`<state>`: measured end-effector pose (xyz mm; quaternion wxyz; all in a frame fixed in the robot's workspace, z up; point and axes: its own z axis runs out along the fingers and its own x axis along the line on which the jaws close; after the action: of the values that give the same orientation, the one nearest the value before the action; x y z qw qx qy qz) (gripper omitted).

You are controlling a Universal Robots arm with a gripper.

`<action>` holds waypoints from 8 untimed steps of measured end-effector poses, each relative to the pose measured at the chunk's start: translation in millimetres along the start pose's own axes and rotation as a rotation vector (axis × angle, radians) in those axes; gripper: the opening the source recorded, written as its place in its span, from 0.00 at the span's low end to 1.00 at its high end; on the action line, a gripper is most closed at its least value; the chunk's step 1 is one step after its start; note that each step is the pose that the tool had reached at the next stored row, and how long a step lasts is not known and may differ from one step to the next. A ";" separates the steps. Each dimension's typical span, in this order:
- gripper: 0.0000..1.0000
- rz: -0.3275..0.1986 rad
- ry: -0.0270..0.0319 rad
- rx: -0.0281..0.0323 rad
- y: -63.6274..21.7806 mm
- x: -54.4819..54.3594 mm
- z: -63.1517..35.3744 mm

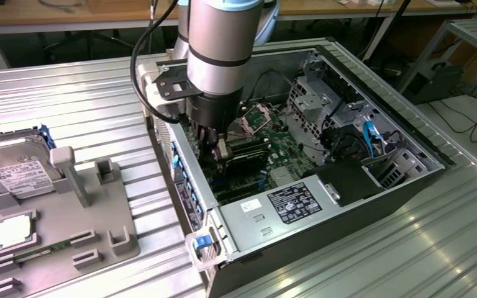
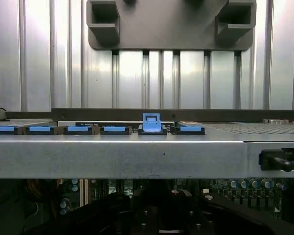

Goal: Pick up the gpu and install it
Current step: 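Press down on the gpu until it lock into place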

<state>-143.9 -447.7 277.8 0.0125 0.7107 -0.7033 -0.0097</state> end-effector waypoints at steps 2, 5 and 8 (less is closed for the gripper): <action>0.11 0.000 -0.0001 0.0001 0.0 -0.5 -3.2; 0.11 0.000 0.0000 0.0000 0.1 -1.6 -8.5; 0.11 0.000 -0.0002 0.0001 0.6 -1.8 -9.0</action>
<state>-144.2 -445.8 286.8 0.0124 0.7107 -0.7034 -0.0097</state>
